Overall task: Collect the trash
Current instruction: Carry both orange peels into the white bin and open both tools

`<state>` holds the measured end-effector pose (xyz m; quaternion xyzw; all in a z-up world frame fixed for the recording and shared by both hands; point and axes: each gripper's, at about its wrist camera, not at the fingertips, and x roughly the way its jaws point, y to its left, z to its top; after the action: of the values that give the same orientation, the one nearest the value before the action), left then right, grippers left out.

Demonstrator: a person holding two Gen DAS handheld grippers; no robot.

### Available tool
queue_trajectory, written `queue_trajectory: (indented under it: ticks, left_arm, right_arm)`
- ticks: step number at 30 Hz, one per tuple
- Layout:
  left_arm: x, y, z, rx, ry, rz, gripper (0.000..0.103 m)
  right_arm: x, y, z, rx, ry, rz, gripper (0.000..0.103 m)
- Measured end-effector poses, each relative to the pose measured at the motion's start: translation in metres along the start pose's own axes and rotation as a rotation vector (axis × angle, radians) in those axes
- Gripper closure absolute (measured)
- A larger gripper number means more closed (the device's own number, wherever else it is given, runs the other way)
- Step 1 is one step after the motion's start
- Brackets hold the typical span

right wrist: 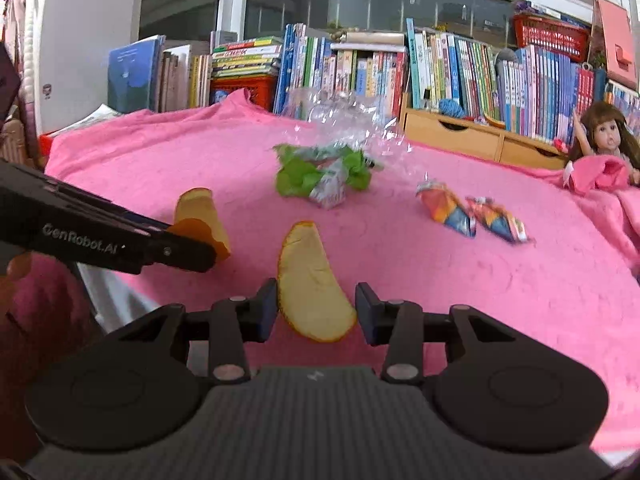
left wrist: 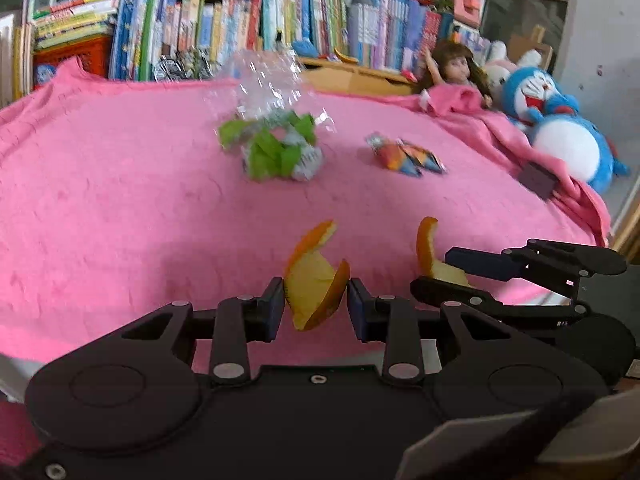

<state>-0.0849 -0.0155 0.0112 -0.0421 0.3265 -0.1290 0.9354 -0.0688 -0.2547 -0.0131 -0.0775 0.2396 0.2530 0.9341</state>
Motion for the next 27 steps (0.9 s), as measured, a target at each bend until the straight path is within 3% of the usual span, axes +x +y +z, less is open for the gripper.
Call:
queue_trajectory:
  ticks: [21,27]
  left_arm:
    - [0.049,-0.008,-0.090,0.067,0.407,0.034,0.070]
    - [0.059,-0.011,-0.100,0.093,0.466,0.038,0.069]
  right_arm:
    - [0.008,0.016,-0.082,0.106,0.265,0.001,0.055]
    - [0.011,0.017,-0.089,0.115,0.295,0.005,0.057]
